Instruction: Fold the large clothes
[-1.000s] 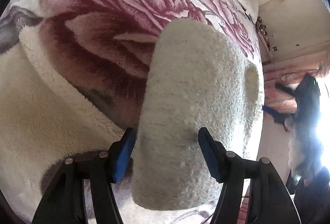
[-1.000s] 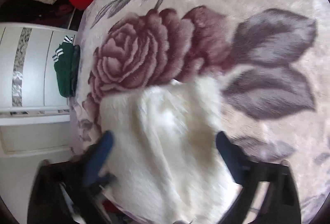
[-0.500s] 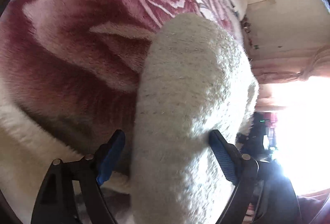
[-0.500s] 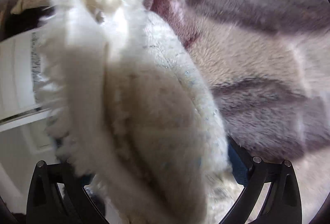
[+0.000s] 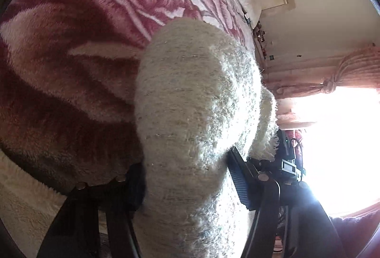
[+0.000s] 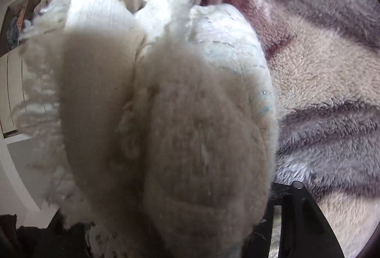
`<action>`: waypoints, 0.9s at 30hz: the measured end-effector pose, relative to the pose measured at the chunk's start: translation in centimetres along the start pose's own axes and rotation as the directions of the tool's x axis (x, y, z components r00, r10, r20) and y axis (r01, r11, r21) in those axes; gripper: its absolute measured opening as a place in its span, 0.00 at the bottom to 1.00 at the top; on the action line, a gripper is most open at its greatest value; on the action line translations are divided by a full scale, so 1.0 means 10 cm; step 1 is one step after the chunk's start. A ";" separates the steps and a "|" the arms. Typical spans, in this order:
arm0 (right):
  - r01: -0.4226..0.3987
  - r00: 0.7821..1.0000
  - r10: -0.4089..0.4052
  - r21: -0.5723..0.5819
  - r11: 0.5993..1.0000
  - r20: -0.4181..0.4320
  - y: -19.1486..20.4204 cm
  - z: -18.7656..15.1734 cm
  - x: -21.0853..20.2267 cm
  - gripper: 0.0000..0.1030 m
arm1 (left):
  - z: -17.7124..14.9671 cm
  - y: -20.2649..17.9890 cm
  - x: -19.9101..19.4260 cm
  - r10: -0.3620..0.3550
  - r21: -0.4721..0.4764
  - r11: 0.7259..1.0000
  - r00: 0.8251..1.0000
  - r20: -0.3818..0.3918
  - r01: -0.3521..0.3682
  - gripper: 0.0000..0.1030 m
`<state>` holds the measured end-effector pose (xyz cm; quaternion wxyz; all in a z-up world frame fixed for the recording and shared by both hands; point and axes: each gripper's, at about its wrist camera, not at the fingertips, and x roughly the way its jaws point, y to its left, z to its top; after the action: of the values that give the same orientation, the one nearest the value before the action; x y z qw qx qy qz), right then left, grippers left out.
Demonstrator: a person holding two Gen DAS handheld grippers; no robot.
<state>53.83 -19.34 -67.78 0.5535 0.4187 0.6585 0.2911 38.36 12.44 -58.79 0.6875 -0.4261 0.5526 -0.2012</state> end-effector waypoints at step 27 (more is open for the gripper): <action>0.016 0.969 0.000 -0.063 0.998 0.247 0.49 2.62 -1.37 0.49 | 3.14 -0.77 1.58 -0.048 0.219 0.974 0.998 -0.029 0.053 0.56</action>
<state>80.99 -31.06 -62.65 0.6455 0.4309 0.5765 0.2555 73.95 7.71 -61.05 0.7184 -0.3590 0.5240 -0.2836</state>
